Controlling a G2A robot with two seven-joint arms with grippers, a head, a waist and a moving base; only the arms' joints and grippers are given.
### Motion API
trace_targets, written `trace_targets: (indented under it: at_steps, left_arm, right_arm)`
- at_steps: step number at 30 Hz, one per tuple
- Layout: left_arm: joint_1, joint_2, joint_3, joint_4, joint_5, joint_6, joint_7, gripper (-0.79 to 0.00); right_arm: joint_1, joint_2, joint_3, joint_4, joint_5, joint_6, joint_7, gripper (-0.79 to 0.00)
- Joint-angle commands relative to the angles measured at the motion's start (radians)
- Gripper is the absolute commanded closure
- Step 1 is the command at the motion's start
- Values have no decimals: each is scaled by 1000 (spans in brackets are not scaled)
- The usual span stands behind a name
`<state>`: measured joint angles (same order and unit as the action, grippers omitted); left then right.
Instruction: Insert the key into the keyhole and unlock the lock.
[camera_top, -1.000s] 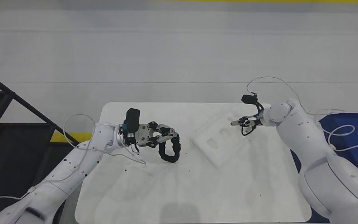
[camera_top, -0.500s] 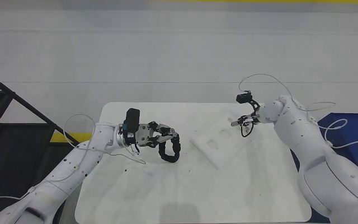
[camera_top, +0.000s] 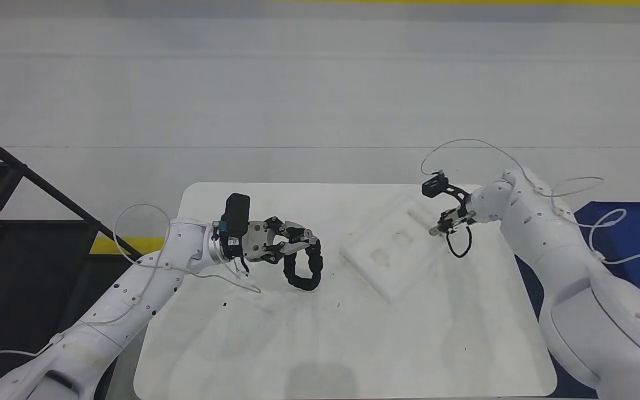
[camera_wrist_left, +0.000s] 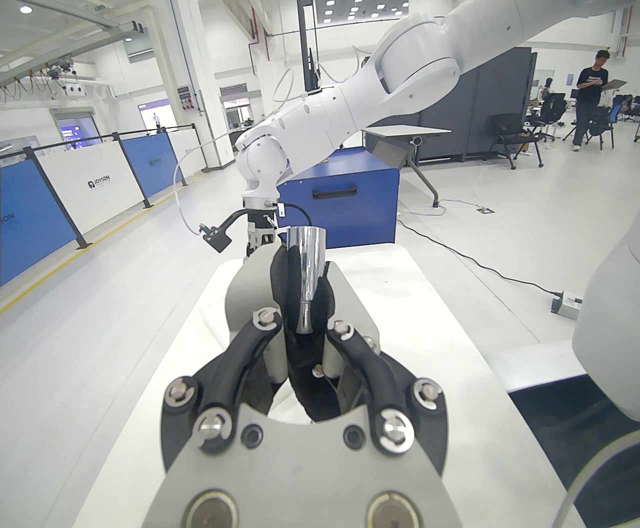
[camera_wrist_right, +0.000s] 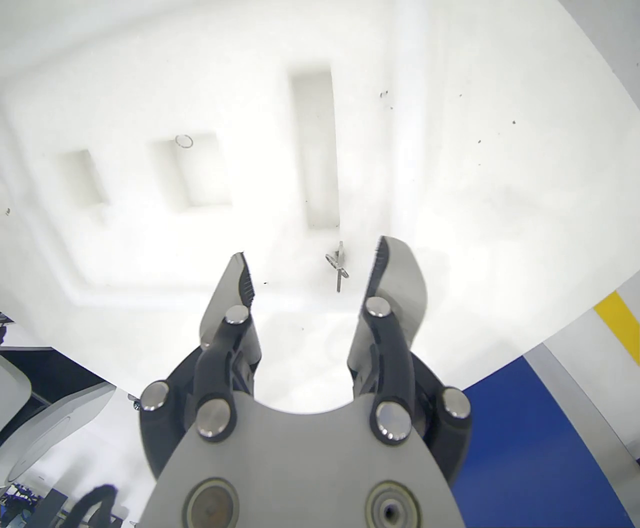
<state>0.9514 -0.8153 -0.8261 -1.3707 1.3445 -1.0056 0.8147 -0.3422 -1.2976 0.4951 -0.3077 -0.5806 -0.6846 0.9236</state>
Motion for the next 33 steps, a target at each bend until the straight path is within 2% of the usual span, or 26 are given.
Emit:
trace_targets:
  at_steps: [1, 3, 11, 14, 16, 24, 33]
  left_arm:
    - [0, 0, 0, 0, 0, 0, 0, 0]
    - [0, 0, 0, 0, 0, 0, 0, 0]
    - [0, 0, 0, 0, 0, 0, 0, 0]
    - [0, 0, 0, 0, 0, 0, 0, 0]
    - [0, 0, 0, 0, 0, 0, 0, 0]
    - [0, 0, 0, 0, 0, 0, 0, 0]
    - [0, 0, 0, 0, 0, 0, 0, 0]
  right_arm:
    - [-2, -1, 1, -3, -4, 9, -5, -354]
    - [-3, -1, 2, -3, -9, 11, -11, -339]
    - [-14, -8, 1, 0, -25, 21, -7, -182]
    - [-18, -12, 2, 7, -27, 23, -4, -169]
    - [-20, -15, 2, 13, -30, 30, -1, -132]
    - [-20, -26, 4, 39, -44, 72, -24, -135]
    - [-25, -39, 11, 63, -46, 96, -45, -99]
